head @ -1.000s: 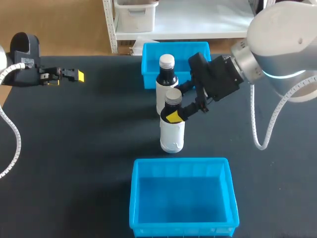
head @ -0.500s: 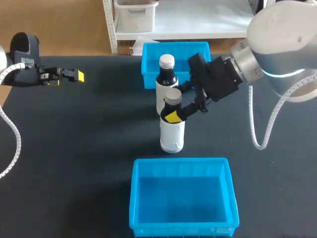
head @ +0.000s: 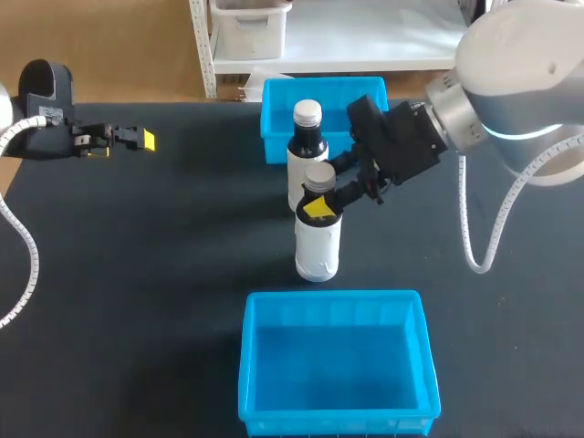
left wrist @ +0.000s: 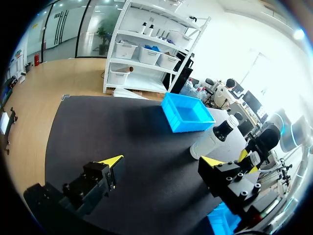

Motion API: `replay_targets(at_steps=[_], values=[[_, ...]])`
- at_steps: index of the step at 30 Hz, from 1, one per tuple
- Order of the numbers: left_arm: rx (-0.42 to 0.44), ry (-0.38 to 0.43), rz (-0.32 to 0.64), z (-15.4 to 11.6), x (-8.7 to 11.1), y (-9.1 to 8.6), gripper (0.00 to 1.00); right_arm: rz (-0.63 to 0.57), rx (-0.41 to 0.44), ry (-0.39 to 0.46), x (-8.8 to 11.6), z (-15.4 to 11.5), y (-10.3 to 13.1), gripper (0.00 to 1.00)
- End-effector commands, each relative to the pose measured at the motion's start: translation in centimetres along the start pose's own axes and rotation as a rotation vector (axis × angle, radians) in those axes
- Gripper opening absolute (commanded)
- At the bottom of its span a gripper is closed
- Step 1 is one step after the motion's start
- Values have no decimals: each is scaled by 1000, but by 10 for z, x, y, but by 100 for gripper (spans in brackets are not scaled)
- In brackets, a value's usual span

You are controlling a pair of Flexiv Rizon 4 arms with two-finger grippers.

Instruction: Pick up the bottle, and place it in the far bin if it is heavy, or in the near bin if it is light.

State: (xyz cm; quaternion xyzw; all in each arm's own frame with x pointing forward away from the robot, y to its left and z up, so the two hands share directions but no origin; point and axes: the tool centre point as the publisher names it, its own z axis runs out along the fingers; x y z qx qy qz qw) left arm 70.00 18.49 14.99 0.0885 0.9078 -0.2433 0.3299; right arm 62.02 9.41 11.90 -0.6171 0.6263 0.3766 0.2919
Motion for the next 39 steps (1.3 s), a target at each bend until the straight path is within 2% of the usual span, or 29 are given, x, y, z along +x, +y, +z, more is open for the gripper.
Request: replay_targets(at_steps=[1,4,6,7,16,25,32,39], values=[[0,0,0,0,0,0,100,1,0,-2,1,0,1,44],[0,0,0,0,0,0,100,1,-1,-3,2,0,1,28],[0,0,0,0,0,0,100,0,-1,-3,1,0,2,6],[0,0,0,0,0,0,100,-1,-1,-3,1,0,2,0],[0,0,0,0,0,0,100,-13,20,25,-10,-16,4,0],[0,0,0,0,0,0,100,-29,67,62,-25,-52,3,0],[0,0,0,0,0,0,100,-12,110,68,-22,-85,-6,0],[0,0,0,0,0,0,100,24,159,66,-5,-124,-17,0]])
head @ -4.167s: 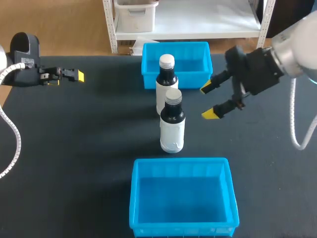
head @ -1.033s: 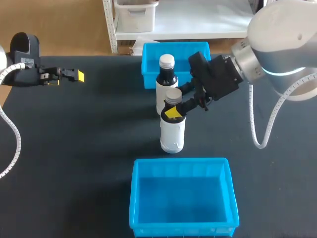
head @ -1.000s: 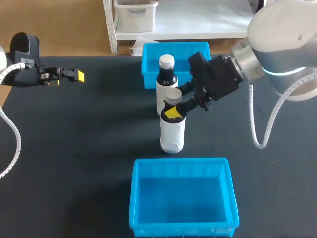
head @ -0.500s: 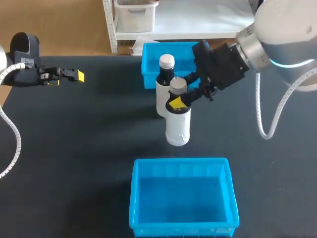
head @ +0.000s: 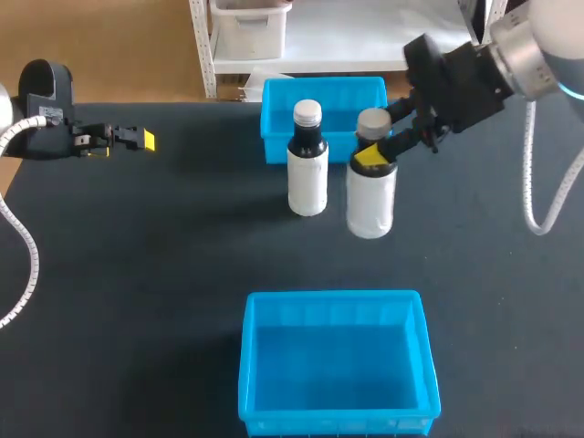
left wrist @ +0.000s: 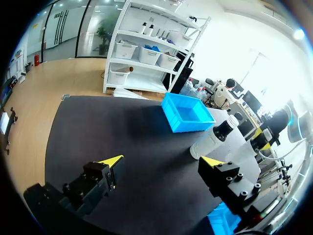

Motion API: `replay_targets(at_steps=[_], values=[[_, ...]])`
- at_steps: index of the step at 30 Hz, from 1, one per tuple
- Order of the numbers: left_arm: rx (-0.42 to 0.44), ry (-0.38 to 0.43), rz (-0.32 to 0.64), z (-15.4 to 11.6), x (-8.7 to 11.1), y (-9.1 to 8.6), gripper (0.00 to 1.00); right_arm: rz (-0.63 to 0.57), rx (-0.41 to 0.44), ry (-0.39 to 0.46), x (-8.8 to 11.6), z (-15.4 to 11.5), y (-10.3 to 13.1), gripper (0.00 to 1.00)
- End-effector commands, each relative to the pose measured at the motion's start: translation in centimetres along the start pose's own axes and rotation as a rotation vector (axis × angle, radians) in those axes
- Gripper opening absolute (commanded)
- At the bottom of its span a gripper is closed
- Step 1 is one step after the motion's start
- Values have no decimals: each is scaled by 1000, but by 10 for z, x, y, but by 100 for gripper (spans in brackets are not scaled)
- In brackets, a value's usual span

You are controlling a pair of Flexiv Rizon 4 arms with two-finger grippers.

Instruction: Pick up the bottle, and place it in the far bin if it is heavy, or in the near bin if it is light.

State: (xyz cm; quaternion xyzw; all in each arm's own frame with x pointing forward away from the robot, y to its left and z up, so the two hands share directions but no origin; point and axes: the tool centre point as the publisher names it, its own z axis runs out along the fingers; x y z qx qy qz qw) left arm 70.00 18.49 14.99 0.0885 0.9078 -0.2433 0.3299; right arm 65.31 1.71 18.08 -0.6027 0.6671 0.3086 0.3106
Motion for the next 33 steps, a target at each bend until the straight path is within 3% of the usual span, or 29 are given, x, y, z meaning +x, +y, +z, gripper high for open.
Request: replay_targets(at_steps=[1,13,25,33], values=[[0,0,0,0,0,0,100,16,17,-8,11,-28,-1,0],[0,0,0,0,0,0,100,72,87,0,38,-73,-15,0],[0,0,0,0,0,0,100,90,118,-14,45,-90,-18,0],[0,0,0,0,0,0,100,109,121,-25,44,-99,-37,0]])
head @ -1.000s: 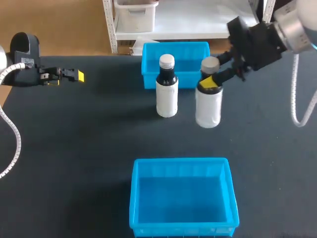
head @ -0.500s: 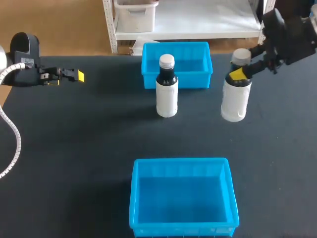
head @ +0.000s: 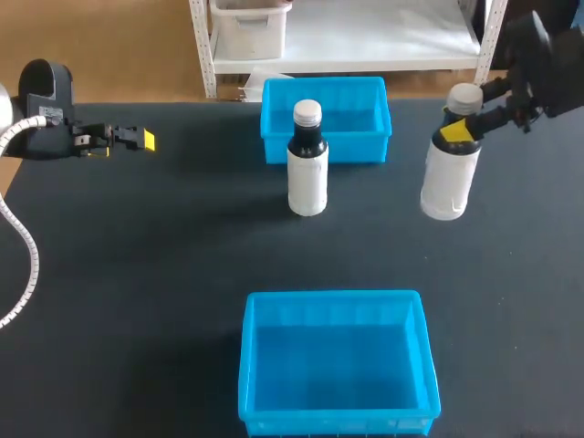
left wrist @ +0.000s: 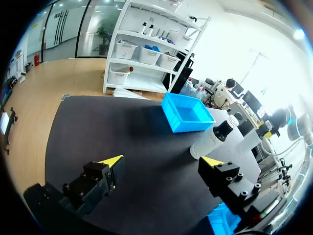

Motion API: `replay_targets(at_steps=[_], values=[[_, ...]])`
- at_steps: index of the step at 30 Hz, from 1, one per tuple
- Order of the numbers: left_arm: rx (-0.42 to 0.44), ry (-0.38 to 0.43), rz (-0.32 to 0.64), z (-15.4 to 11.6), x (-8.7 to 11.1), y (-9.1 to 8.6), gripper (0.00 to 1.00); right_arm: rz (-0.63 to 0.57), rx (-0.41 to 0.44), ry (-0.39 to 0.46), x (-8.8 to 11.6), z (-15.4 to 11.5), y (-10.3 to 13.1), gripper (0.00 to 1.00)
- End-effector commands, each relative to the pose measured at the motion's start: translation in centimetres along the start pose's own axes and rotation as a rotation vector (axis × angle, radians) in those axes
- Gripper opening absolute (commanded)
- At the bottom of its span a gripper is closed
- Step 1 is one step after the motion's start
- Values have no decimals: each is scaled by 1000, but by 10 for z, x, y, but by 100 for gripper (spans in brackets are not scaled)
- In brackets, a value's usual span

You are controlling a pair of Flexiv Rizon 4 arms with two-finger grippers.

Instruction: Pick up the bottle, and place it in the far bin if it is heavy, or in the near bin if it is light.

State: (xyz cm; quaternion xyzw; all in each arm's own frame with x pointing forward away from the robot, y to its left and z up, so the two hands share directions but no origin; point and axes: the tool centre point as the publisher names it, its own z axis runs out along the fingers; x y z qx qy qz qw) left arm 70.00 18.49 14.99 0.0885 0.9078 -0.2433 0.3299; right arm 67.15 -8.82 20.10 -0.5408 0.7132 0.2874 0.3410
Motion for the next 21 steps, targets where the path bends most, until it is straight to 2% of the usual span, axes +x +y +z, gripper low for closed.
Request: replay_targets(at_steps=[1,11,21], values=[[0,0,0,0,0,0,100,3,-9,2,-6,-4,-15,0],[0,0,0,0,0,0,100,-48,7,27,-39,-2,-67,0],[0,0,0,0,0,0,100,-119,-21,3,-78,29,-119,0]])
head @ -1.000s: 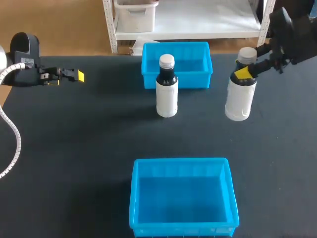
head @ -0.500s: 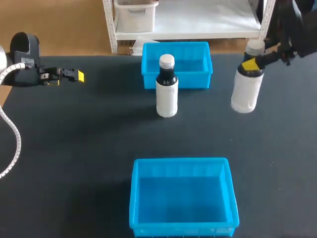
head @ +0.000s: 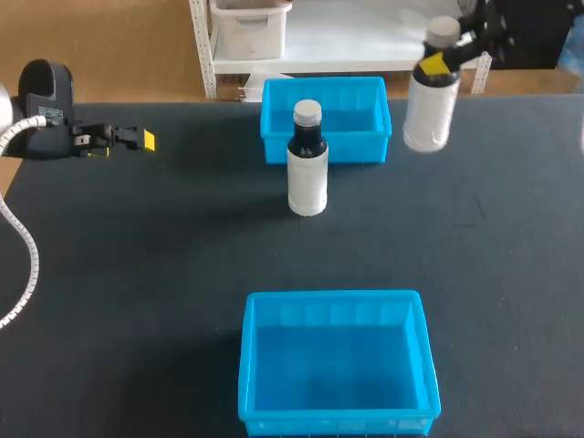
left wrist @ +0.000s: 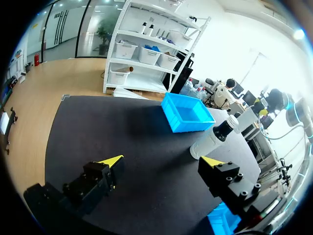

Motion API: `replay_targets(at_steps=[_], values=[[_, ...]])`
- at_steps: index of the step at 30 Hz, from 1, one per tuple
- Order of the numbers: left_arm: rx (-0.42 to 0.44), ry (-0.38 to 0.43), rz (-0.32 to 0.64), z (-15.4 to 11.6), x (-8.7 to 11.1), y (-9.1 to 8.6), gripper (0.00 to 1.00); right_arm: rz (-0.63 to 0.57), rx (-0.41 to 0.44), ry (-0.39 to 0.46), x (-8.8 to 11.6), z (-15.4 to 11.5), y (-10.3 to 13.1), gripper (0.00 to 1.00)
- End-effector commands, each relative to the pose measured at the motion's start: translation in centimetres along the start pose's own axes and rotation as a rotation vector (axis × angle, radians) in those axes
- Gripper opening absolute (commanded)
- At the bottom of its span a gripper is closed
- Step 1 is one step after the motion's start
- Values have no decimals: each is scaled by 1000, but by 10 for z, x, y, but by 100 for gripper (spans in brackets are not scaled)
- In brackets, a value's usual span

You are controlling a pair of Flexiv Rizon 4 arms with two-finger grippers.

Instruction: Pick up the bottle, and place it in the far bin if it is heavy, or in the near bin if it is light.

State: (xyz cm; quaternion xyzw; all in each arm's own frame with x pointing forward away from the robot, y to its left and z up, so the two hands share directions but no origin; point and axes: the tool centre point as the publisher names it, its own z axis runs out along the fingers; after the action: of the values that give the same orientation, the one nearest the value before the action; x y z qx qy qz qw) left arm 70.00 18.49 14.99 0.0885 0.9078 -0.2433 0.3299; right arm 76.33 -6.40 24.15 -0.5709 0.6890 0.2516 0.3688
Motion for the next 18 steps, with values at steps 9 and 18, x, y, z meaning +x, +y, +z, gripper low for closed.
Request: replay_targets(at_steps=[9,18], values=[[0,0,0,0,0,0,100,-31,-88,-5,-28,55,-80,0],[0,0,0,0,0,0,100,-16,-105,-23,-44,99,-103,0]])
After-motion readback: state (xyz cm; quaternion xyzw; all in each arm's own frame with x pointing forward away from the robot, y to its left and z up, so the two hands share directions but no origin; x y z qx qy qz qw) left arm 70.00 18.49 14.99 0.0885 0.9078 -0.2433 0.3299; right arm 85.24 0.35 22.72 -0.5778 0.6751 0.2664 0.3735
